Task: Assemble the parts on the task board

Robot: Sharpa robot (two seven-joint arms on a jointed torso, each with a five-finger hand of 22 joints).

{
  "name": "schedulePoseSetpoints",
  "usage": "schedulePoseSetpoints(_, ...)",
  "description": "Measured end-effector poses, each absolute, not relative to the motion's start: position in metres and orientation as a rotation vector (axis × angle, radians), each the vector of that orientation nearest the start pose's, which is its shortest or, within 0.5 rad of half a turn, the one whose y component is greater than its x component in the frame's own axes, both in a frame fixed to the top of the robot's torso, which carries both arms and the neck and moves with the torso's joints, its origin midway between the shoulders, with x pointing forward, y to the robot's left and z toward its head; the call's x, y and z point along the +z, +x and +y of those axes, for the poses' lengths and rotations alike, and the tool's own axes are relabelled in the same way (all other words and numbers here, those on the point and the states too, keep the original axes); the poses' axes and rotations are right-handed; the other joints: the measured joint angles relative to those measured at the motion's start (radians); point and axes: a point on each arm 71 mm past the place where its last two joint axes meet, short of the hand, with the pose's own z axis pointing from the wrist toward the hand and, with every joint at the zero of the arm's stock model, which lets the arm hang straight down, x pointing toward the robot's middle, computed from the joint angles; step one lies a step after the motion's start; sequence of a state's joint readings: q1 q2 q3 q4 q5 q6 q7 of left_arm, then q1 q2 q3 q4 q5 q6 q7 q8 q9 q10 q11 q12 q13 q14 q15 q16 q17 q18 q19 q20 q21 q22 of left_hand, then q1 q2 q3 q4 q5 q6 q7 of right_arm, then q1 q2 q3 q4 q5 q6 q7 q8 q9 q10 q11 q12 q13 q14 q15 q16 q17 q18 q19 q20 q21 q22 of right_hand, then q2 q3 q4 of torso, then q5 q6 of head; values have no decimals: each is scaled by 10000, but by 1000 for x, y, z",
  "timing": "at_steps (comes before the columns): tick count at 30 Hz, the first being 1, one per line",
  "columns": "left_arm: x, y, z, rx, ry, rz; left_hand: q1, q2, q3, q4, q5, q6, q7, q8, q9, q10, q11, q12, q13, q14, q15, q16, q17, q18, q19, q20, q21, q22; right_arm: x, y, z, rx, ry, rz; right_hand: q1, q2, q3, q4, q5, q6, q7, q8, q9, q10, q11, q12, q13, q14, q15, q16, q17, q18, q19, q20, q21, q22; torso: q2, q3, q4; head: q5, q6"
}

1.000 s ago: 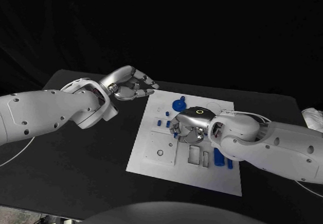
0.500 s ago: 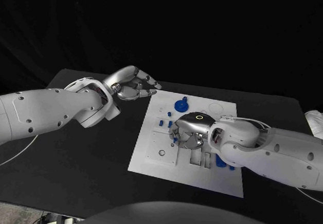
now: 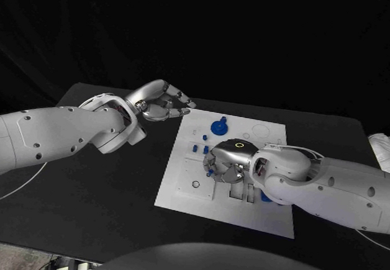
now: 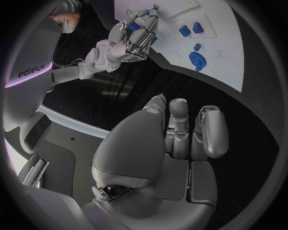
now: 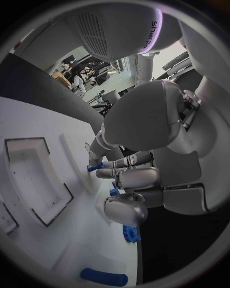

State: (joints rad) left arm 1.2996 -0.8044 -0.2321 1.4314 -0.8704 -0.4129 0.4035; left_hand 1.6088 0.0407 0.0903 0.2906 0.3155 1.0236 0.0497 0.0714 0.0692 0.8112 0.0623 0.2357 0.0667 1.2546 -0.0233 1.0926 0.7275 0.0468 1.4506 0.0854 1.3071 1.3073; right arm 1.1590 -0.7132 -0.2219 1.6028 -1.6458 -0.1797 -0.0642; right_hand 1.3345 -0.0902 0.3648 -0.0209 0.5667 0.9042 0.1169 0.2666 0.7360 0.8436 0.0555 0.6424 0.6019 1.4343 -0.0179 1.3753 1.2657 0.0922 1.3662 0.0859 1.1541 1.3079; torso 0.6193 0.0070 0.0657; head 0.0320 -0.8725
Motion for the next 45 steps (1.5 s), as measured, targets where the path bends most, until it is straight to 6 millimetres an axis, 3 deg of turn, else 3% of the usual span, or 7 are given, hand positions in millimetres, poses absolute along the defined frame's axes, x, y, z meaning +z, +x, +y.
schedulePoseSetpoints(45,-196,490,200,-11440,-751,15927,40,-40,54,1,0,-36,35,0,1,0,0,0,0,-35,35,-47,-82,0,-36,36,-37,0,-269,410,-108,7767,-6145,18650,0,2,95,-94,-344,-29,29,-67,-37,36,38,-38,-7,-36,36,-94,-149,0,-71,71,-193,-5,-6,-4,-6,79,0)
